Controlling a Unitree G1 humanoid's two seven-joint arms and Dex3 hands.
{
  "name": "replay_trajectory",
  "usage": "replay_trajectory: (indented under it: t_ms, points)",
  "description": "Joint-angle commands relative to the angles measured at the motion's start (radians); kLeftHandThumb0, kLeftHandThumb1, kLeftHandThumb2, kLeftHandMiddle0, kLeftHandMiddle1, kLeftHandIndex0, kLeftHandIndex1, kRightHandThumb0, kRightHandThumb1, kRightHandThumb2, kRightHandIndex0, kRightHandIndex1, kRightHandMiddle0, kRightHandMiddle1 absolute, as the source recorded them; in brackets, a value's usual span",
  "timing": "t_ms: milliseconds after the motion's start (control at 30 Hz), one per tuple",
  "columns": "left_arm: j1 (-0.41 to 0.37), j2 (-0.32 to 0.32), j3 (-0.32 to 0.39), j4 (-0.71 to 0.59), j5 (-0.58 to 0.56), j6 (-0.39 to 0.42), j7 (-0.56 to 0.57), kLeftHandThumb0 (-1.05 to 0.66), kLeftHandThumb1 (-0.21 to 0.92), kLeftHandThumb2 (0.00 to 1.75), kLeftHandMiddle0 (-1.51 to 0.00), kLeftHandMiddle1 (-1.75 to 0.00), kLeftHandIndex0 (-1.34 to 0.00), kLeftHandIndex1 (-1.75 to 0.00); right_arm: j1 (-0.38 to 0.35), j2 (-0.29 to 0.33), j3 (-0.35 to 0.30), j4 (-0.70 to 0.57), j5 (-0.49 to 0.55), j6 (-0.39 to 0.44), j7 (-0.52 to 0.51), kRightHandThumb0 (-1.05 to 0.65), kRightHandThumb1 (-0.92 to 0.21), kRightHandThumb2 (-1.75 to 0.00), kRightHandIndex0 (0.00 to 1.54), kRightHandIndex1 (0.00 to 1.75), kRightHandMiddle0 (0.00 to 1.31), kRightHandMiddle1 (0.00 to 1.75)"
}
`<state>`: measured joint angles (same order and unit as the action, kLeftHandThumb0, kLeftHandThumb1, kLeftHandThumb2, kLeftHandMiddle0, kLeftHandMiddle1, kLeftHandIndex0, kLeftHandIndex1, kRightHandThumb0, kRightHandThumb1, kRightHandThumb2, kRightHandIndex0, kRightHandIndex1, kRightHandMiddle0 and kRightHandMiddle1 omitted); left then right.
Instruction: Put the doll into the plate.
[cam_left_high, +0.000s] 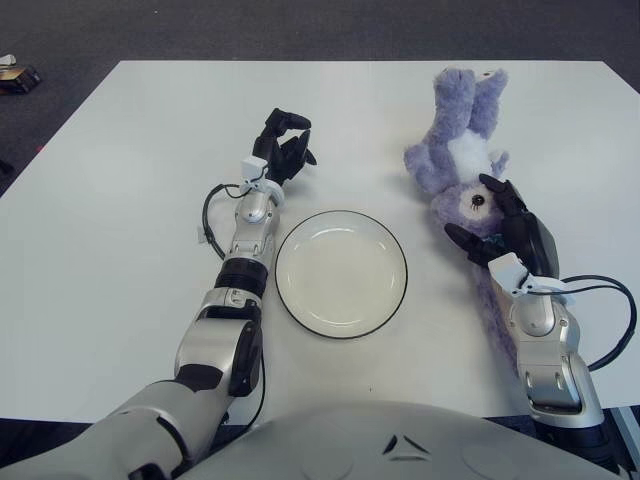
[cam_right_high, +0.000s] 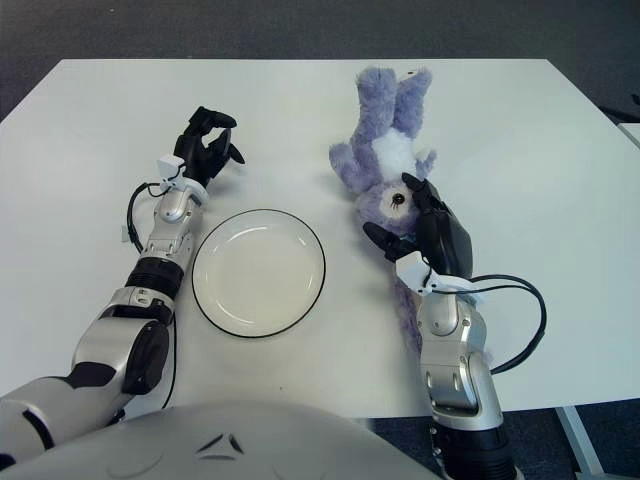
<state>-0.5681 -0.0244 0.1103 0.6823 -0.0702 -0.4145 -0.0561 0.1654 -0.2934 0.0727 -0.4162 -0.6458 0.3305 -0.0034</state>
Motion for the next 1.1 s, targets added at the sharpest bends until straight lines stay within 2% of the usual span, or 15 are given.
replay_trajectory:
  t_ms: [0, 167, 300, 400, 433, 500, 567, 600, 633, 667, 700, 800, 867, 1000, 1067]
  points:
    - [0.008, 0.002, -0.004, -0.012, 0.004, 0.010, 0.010, -0.35, 0.92, 0.33, -0.88, -1.56, -0.41, -1.53, 0.012, -0.014, 0.036, 0.096, 0.002, 0.021, 0.057, -0.90, -0.92, -0.58, 0.03, 0.00, 0.31, 0.13]
    - [0.014, 0.001, -0.006, -0.021, 0.005, 0.013, 0.012, -0.35, 0.92, 0.33, -0.88, -1.56, -0.40, -1.53, 0.013, -0.027, 0.050, 0.149, -0.010, -0.022, 0.022, -0.95, -0.92, -0.61, 0.02, 0.00, 0.31, 0.11]
    - [0.019, 0.001, -0.006, -0.027, 0.004, 0.014, 0.012, -0.35, 0.92, 0.33, -0.88, -1.56, -0.40, -1.54, 0.014, -0.043, 0.068, 0.216, -0.062, -0.087, -0.061, -0.97, -0.92, -0.63, 0.04, 0.01, 0.40, 0.14]
    - [0.020, 0.002, -0.006, -0.027, 0.004, 0.014, 0.012, -0.35, 0.92, 0.33, -0.88, -1.56, -0.40, -1.54, 0.013, -0.041, 0.073, 0.237, -0.082, -0.101, -0.095, -0.93, -0.92, -0.60, 0.13, 0.02, 0.48, 0.15]
    - [0.023, 0.002, -0.006, -0.030, 0.003, 0.013, 0.011, -0.35, 0.92, 0.33, -0.88, -1.56, -0.40, -1.54, 0.012, -0.037, 0.079, 0.241, -0.114, -0.081, -0.114, -0.93, -0.92, -0.59, 0.13, 0.02, 0.49, 0.15]
    - [0.027, 0.001, -0.006, -0.035, 0.002, 0.012, 0.010, -0.35, 0.92, 0.33, -0.88, -1.56, -0.40, -1.54, 0.011, -0.029, 0.088, 0.248, -0.163, -0.050, -0.141, -0.72, -0.92, -0.45, 0.31, 0.09, 0.61, 0.21]
    - [0.030, 0.000, -0.005, -0.038, 0.000, 0.010, 0.008, -0.35, 0.92, 0.33, -0.88, -1.57, -0.40, -1.54, 0.004, -0.020, 0.097, 0.265, -0.203, -0.022, -0.158, -0.62, -0.92, -0.39, 0.40, 0.13, 0.68, 0.24]
    - [0.031, -0.001, -0.003, -0.038, -0.005, 0.008, 0.004, -0.35, 0.92, 0.33, -0.87, -1.57, -0.40, -1.54, -0.004, -0.015, 0.104, 0.285, -0.221, -0.010, -0.169, -0.57, -0.92, -0.36, 0.40, 0.24, 0.64, 0.47]
    - [0.031, -0.002, -0.002, -0.038, -0.008, 0.006, 0.002, -0.35, 0.92, 0.34, -0.87, -1.57, -0.40, -1.54, -0.010, -0.012, 0.108, 0.298, -0.234, -0.003, -0.177, -0.49, -0.92, -0.33, 0.35, 0.54, 0.58, 0.83]
    - [0.032, -0.002, -0.001, -0.038, -0.010, 0.005, 0.000, -0.35, 0.92, 0.34, -0.87, -1.58, -0.40, -1.54, -0.013, -0.009, 0.111, 0.307, -0.242, 0.002, -0.182, -0.45, -0.92, -0.31, 0.30, 0.79, 0.54, 1.06]
    - [0.032, -0.002, -0.001, -0.038, -0.011, 0.005, 0.000, -0.35, 0.92, 0.34, -0.87, -1.58, -0.40, -1.54, -0.014, -0.007, 0.112, 0.310, -0.245, 0.003, -0.185, -0.42, -0.92, -0.30, 0.27, 0.95, 0.51, 1.21]
    - [0.032, -0.004, 0.002, -0.037, -0.019, 0.003, -0.005, -0.35, 0.92, 0.34, -0.87, -1.59, -0.39, -1.55, -0.025, -0.011, 0.110, 0.376, -0.238, -0.036, -0.244, -0.38, -0.92, -0.27, 0.22, 1.23, 0.49, 1.38]
    - [0.032, -0.004, 0.003, -0.036, -0.021, 0.002, -0.006, -0.35, 0.92, 0.34, -0.86, -1.59, -0.39, -1.55, -0.028, -0.017, 0.109, 0.399, -0.232, -0.060, -0.273, -0.37, -0.92, -0.26, 0.21, 1.31, 0.48, 1.42]
    - [0.031, -0.004, 0.005, -0.035, -0.022, 0.001, -0.008, -0.35, 0.92, 0.34, -0.86, -1.59, -0.39, -1.55, -0.029, -0.032, 0.109, 0.427, -0.224, -0.106, -0.317, -0.36, -0.92, -0.26, 0.21, 1.38, 0.48, 1.45]
    - [0.031, -0.003, 0.005, -0.034, -0.024, 0.000, -0.008, -0.35, 0.92, 0.34, -0.86, -1.59, -0.39, -1.54, -0.028, -0.048, 0.110, 0.444, -0.220, -0.144, -0.341, -0.19, -0.92, -0.27, 0.27, 1.37, 0.49, 1.46]
